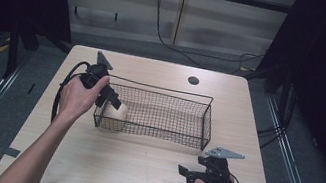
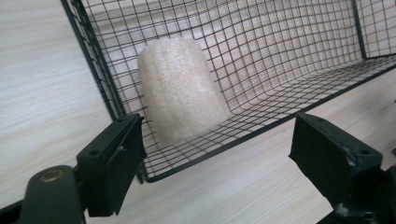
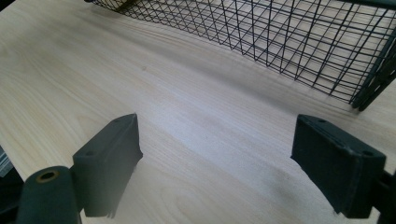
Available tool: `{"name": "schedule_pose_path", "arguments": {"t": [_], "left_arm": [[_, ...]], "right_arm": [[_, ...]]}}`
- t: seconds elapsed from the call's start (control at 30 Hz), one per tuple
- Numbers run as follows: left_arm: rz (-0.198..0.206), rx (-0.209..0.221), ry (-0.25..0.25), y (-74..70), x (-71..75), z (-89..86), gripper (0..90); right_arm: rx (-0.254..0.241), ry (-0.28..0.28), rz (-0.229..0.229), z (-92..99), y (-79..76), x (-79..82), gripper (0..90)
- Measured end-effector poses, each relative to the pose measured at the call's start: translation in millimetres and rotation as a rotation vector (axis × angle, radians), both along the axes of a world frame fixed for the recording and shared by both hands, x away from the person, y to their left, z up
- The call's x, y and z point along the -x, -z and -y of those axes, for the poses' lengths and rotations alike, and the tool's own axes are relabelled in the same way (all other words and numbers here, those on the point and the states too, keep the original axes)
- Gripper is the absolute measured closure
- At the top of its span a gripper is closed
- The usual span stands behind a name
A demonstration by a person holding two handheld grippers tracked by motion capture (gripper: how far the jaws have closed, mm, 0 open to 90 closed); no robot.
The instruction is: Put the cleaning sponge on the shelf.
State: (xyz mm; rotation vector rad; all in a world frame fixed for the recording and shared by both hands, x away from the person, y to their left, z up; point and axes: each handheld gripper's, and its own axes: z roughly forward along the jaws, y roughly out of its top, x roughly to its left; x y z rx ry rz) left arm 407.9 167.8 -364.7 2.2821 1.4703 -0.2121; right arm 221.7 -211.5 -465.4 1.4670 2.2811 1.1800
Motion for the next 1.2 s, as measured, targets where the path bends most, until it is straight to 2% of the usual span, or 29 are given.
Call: {"name": "schedule_pose_path", "arguments": {"t": [0.23,0.4,0.47,0.53,0.7,0.77,0.83,1.0,1.07,1.2], "left_arm": [[0.075,0.033,0.085,-1.2,14.2,-10.3,19.2],[0.136,0.070,0.109,-3.5,24.1,-21.8,19.2],[0.157,0.097,0.129,-3.4,28.9,-26.6,19.2],[0.180,0.128,0.122,-3.1,34.0,-32.1,19.1],[0.220,0.118,0.144,1.5,46.2,-45.5,18.6],[0.212,0.116,0.144,3.9,51.4,-50.3,18.9],[0.231,0.123,0.151,5.6,57.7,-53.6,19.2],[0.279,0.108,0.155,11.3,72.3,-63.1,19.2],[0.282,0.121,0.185,16.3,79.9,-65.2,19.2],[0.286,0.126,0.175,30.3,92.4,-72.3,19.2]], "right_arm": [[-0.001,0.002,-0.001,0.1,0.1,-0.2,15.0],[0.000,0.003,-0.001,0.0,0.3,-0.2,15.0],[0.001,0.004,-0.002,0.1,0.5,-0.5,15.0],[0.002,0.005,-0.002,-0.1,0.4,-0.5,15.0],[0.004,0.005,0.002,-0.1,0.5,-0.2,15.0],[0.003,0.005,-0.001,0.0,0.4,0.0,15.0],[0.003,0.007,-0.002,0.2,0.6,-0.3,15.0],[0.006,0.006,-0.002,-0.4,0.7,-0.3,15.0],[0.006,0.007,0.001,-0.4,0.8,-0.1,15.0],[0.005,0.008,-0.001,-0.1,0.7,0.1,15.0]]}}
